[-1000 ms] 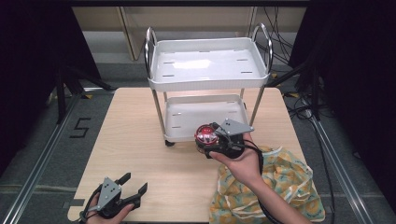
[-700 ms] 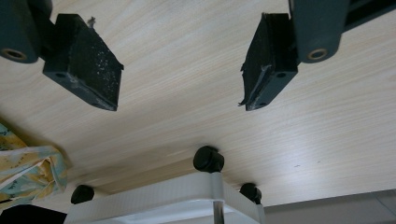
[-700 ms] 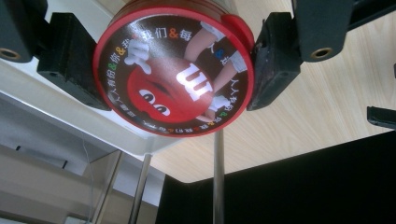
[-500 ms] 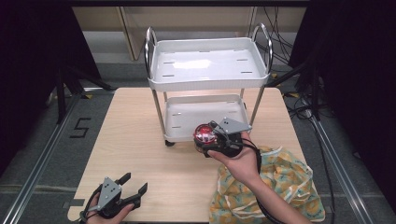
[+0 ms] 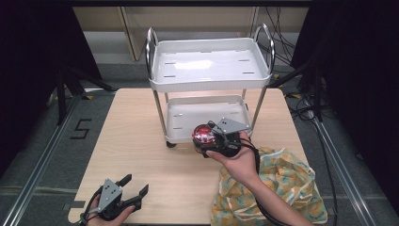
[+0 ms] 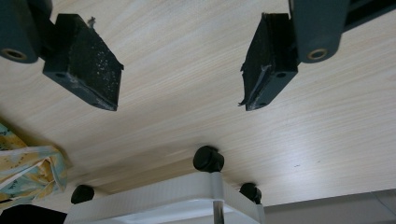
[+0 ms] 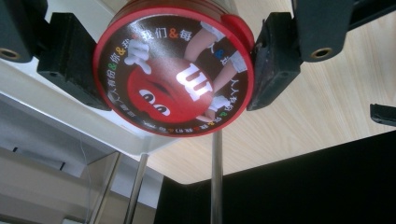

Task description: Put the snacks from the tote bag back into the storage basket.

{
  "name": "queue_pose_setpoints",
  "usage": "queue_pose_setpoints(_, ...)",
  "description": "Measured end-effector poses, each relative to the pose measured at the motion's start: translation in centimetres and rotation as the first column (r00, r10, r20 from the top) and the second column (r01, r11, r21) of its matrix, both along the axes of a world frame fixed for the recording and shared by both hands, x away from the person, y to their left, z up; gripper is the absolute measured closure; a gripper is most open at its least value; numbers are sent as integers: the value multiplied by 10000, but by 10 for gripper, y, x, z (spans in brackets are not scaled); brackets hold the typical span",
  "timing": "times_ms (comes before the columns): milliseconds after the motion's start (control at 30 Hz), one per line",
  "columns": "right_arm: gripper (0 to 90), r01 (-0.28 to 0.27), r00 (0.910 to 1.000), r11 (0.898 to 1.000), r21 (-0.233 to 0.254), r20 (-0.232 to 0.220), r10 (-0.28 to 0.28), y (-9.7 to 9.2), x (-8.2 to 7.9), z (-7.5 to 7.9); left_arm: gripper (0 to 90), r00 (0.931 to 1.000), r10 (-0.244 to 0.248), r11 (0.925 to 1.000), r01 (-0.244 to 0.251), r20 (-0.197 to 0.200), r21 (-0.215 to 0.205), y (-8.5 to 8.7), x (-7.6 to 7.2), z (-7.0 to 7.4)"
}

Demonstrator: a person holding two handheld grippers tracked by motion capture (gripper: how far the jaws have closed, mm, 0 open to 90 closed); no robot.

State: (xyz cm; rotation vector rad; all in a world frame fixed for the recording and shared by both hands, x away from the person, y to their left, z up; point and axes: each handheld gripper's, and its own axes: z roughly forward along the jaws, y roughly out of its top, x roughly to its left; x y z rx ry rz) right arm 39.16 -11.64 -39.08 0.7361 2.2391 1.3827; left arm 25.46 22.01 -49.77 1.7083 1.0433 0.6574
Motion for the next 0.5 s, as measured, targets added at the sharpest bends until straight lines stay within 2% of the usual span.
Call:
queue_pose_setpoints(67,269,-49,10000,10000,61,-78,50,1,1,0,277,10000,1,10000,-1,13,-17,0,0,0)
queue_pose_setpoints(133,269,33,9998,10000,11,178,-33,1,2,0,277,10000,8,10000,-8,0,-24,0,0,0)
queue_pose_setpoints(200,268,46,9998,10000,15,188,-47,1,2,0,277,10000,-3,10000,3,0,-10,0,0,0)
queue_pose_setpoints(267,268,6,10000,10000,11,1,-6,2,2,0,277,10000,-7,10000,7,5,-13,0,0,0)
queue_pose_setpoints(400,268,65,10000,10000,29,-21,-65,2,3,0,277,10000,-2,10000,2,-3,-7,0,0,0)
queue_pose_setpoints(500,268,99,9998,9999,-29,179,-99,2,4,0,277,10000,65,10000,-65,-19,-9,-1,0,0)
